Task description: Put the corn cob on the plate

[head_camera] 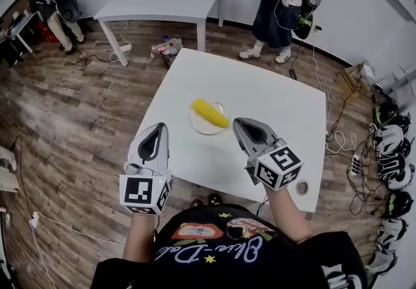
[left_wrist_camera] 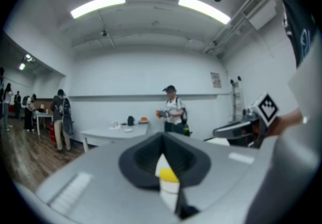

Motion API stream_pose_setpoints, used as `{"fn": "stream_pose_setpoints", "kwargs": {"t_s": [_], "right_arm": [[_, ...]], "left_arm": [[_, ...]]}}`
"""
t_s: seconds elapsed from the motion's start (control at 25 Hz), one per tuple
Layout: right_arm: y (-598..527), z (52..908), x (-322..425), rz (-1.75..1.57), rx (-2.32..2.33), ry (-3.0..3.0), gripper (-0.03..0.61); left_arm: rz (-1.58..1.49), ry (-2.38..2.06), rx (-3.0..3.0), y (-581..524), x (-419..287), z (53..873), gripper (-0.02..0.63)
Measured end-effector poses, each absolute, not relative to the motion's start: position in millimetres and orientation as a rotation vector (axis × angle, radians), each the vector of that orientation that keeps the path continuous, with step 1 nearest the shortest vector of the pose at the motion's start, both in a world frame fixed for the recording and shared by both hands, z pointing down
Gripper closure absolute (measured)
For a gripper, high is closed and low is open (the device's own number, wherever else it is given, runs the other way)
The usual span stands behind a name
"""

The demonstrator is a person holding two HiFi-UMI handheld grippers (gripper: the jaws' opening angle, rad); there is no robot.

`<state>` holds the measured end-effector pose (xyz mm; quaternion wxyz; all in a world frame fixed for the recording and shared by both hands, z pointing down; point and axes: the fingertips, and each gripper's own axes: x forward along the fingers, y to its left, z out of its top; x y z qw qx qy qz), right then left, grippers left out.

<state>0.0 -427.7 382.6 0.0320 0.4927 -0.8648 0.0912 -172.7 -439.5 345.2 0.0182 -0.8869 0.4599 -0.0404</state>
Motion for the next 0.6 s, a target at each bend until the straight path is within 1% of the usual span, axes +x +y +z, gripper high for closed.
{"fn": "stream_pose_setpoints", "kwargs": {"t_s": [0.6], "right_arm": [[-422.1,378.3,9.8,0.36,1.518,-2.672,0.561]], "left_arm": [[-0.188,1.432,-2.747,-434.0,-168.4,345.7,0.615]]}}
